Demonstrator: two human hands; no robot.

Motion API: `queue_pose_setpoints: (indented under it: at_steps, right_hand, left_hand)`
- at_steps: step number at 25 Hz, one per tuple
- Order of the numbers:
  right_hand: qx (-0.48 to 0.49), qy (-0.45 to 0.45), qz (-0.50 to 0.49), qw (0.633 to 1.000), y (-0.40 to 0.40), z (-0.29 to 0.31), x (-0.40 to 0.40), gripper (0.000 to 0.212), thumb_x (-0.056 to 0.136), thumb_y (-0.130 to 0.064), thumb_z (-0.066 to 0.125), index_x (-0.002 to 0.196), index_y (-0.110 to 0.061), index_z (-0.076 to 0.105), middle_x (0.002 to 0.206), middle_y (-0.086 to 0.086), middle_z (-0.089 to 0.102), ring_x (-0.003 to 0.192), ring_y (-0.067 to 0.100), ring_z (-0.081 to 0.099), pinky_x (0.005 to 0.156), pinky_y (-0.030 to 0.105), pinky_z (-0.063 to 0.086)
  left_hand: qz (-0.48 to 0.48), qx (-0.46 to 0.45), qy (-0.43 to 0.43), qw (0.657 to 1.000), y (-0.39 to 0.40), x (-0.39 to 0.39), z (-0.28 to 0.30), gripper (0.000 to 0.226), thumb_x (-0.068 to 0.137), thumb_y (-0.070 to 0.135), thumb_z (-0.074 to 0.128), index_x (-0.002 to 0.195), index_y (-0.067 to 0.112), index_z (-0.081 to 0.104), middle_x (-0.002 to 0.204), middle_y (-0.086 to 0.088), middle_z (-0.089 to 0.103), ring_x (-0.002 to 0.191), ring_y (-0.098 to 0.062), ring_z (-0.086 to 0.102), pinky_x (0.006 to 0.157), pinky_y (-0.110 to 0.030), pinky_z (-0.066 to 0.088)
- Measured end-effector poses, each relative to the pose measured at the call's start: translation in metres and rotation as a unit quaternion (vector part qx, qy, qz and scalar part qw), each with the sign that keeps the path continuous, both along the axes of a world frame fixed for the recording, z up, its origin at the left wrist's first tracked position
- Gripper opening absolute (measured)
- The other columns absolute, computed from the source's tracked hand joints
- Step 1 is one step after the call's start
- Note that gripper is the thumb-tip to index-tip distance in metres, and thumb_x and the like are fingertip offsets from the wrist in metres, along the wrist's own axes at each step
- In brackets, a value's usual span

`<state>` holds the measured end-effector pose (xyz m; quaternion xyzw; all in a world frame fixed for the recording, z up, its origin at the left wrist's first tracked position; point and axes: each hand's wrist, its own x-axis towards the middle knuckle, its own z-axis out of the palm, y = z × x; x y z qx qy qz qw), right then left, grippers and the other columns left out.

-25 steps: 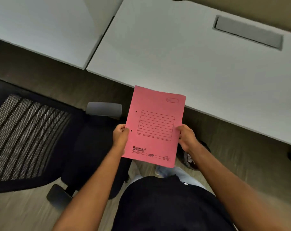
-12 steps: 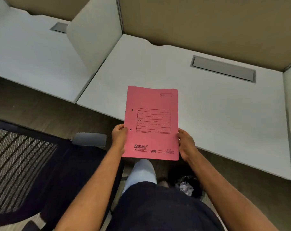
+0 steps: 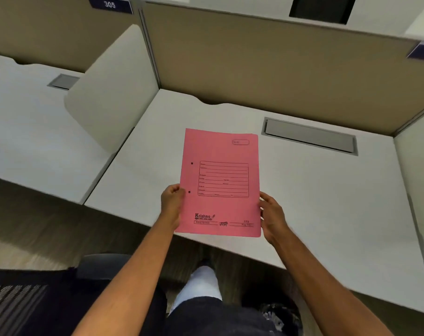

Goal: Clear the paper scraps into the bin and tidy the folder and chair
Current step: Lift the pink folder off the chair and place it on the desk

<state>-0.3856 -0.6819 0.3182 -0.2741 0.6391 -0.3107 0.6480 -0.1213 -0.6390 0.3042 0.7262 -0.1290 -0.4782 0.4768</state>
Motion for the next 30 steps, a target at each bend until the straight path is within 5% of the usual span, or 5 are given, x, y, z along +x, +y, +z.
queue_pose_setpoints:
  at_steps: [8,23,27,30]
  right_hand:
    - [0.026,0.024,-0.047,0.998,-0.125,-0.014,0.057,0.041,0.096,-0.013,0.053,0.135,-0.024,0.061,0.116,0.003,0.076,0.099,0.029,0.075,0.065,0.038,0.061]
    - [0.083,0.088,-0.082,0.989,-0.292,-0.103,0.105,0.045,0.102,-0.011,0.045,0.143,-0.026,0.052,0.13,0.004,0.069,0.102,0.026,0.069,0.068,0.034,0.055]
    - [0.018,0.153,-0.017,0.988,-0.311,-0.145,0.107,0.062,0.099,-0.002,0.053,0.153,-0.028,0.037,0.15,0.001,0.044,0.131,0.029,0.055,0.093,0.048,0.06]
    - [-0.037,0.272,0.112,0.955,-0.317,-0.172,0.112,0.072,0.09,-0.002,0.071,0.153,-0.016,0.038,0.156,0.007,0.03,0.144,0.03,0.038,0.116,0.051,0.047]
  left_hand:
    - [-0.014,0.029,-0.004,0.999,-0.163,0.044,-0.009,0.019,0.092,0.004,0.056,0.108,0.01,0.066,0.102,-0.009,0.074,0.077,-0.021,0.069,0.061,-0.029,0.055]
    - [-0.148,0.103,-0.041,0.983,-0.341,0.08,-0.098,0.042,0.099,0.004,0.046,0.138,0.017,0.056,0.13,-0.009,0.067,0.11,-0.031,0.067,0.093,-0.048,0.058]
    - [-0.189,0.092,-0.06,0.976,-0.364,0.081,-0.128,0.052,0.104,0.009,0.048,0.153,0.024,0.037,0.133,0.004,0.053,0.112,-0.02,0.059,0.074,-0.027,0.054]
    - [-0.267,0.086,-0.15,0.948,-0.379,0.08,-0.151,0.06,0.1,0.005,0.054,0.156,0.017,0.035,0.152,-0.005,0.049,0.136,-0.03,0.052,0.11,-0.046,0.049]
